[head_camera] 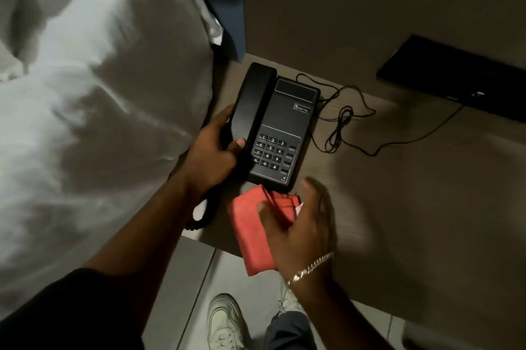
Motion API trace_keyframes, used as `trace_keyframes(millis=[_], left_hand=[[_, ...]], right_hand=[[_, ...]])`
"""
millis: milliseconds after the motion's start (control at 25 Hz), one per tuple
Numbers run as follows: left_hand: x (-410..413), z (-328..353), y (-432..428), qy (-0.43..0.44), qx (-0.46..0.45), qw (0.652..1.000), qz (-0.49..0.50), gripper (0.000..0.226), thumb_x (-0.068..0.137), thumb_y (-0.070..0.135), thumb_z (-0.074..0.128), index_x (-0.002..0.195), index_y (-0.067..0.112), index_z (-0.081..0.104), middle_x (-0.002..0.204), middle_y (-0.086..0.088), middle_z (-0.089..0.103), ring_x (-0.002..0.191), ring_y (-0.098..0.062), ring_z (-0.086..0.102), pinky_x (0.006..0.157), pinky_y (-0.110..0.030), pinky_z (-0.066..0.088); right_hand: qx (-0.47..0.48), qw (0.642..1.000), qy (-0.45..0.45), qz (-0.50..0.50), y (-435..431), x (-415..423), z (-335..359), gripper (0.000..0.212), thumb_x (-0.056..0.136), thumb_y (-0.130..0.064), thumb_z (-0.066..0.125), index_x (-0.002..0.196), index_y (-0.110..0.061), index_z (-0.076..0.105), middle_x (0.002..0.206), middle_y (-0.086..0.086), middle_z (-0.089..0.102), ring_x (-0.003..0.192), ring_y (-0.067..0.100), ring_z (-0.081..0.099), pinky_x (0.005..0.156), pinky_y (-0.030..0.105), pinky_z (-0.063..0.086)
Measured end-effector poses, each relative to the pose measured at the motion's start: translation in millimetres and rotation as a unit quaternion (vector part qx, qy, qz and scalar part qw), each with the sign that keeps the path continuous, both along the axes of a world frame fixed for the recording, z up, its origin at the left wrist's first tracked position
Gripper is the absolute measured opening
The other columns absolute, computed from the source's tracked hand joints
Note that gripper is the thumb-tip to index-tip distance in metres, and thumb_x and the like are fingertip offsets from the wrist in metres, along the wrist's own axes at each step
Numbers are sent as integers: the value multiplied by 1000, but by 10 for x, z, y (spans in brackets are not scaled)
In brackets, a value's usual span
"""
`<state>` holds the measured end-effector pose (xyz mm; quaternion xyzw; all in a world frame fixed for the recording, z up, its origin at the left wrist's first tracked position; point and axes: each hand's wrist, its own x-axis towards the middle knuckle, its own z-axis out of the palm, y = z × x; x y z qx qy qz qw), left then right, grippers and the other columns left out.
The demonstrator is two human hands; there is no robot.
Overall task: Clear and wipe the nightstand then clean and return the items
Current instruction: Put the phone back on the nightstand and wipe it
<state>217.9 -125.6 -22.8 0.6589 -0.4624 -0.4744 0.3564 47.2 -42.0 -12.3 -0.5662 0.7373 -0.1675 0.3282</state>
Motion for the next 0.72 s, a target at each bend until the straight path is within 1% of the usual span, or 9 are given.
trace_keyframes(millis=[120,200,280,400,480,520,600,640,720], left_hand=[[3,45,129,-32,-13,999,-12,61,93,4,58,147,23,37,133,6,57,114,2,58,101,-16,42],[33,58,256,-81,-38,995,-39,64,90,12,65,146,22,38,137,8,53,121,1,51,103,-9,37],[64,43,394,-163,-38,984,-64,74,85,26,72,149,21,34,147,4,47,134,-6,43,111,-16,30],[128,-57,514,-275,-8,957,-90,96,81,49,70,155,17,18,163,-5,22,152,-17,6,123,-37,-1],[127,-163,497,-271,0,958,-95,107,77,58,69,156,16,10,165,-6,13,152,-17,-6,121,-39,-8],[118,-217,499,-262,-5,961,-90,111,75,60,69,156,16,8,165,-7,12,152,-19,-7,120,-39,-7],[72,-319,513,-262,-27,963,-63,114,72,63,70,155,13,9,165,-9,15,152,-21,-5,119,-39,-3],[44,-370,523,-272,-36,960,-49,114,72,64,69,154,11,11,164,-10,16,152,-23,-3,119,-39,-1],[4,-445,554,-304,-48,951,-35,113,74,70,62,154,8,12,164,-12,15,152,-25,0,119,-41,3]], right_hand=[[48,994,36,86,248,-94,-48,70,77,-39,72,136,-15,44,139,8,48,126,26,46,102,33,38],[30,996,-8,83,228,-168,-33,48,75,-17,75,118,-11,55,124,9,58,113,27,54,86,20,33],[-10,996,-28,83,191,-274,90,37,72,-6,76,104,-13,59,111,7,63,102,27,59,79,22,35],[-83,992,-86,46,-44,-383,426,35,68,-29,76,97,-34,56,97,-8,64,88,17,62,72,26,46],[-111,980,-161,38,-410,-301,541,32,68,-46,69,95,-41,54,91,-15,62,80,2,60,64,19,49],[-126,975,-176,49,-642,-194,539,30,69,-44,70,94,-38,54,89,-16,60,78,-3,59,63,17,51],[-173,971,-150,63,-1144,78,455,29,73,-24,73,98,-23,58,95,-8,63,84,4,61,72,31,58],[-208,970,-108,70,-1336,231,399,34,73,-13,71,105,-13,61,108,3,64,96,16,62,82,42,56],[-274,950,-15,146,-1562,436,199,53,73,-2,64,125,-7,58,138,19,50,125,33,50,102,47,44]])
